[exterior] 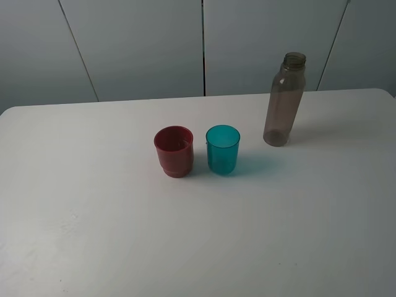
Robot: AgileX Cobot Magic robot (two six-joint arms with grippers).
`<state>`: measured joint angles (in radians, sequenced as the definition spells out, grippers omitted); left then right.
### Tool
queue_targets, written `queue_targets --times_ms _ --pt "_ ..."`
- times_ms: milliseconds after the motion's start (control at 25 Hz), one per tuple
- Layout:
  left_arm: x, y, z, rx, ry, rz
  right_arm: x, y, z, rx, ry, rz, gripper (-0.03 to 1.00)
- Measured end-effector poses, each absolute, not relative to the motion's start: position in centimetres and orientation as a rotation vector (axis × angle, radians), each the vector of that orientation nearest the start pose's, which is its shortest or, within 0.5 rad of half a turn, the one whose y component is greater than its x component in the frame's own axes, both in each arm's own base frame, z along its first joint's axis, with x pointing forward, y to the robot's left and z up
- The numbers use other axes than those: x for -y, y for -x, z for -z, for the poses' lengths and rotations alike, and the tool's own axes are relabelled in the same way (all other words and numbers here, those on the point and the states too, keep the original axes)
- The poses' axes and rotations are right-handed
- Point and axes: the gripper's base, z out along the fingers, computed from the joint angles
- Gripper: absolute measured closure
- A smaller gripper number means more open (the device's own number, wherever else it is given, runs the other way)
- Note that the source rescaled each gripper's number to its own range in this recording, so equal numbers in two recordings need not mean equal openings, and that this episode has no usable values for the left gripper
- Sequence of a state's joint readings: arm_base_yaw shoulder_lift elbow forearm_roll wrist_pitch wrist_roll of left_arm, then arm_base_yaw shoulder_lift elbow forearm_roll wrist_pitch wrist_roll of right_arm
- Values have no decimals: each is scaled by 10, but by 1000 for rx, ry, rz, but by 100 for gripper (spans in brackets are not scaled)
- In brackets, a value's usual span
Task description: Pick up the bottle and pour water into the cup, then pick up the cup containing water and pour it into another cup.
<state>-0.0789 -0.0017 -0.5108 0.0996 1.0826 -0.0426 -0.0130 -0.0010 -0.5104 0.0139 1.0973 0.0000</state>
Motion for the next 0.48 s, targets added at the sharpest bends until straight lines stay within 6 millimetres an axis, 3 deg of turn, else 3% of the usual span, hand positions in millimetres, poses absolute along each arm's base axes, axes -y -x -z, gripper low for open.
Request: queue_targets --times_ms 480 --pt "-9 7 -279 -2050 -31 -44 -1 8 -277 -2069 -12 -9 -3"
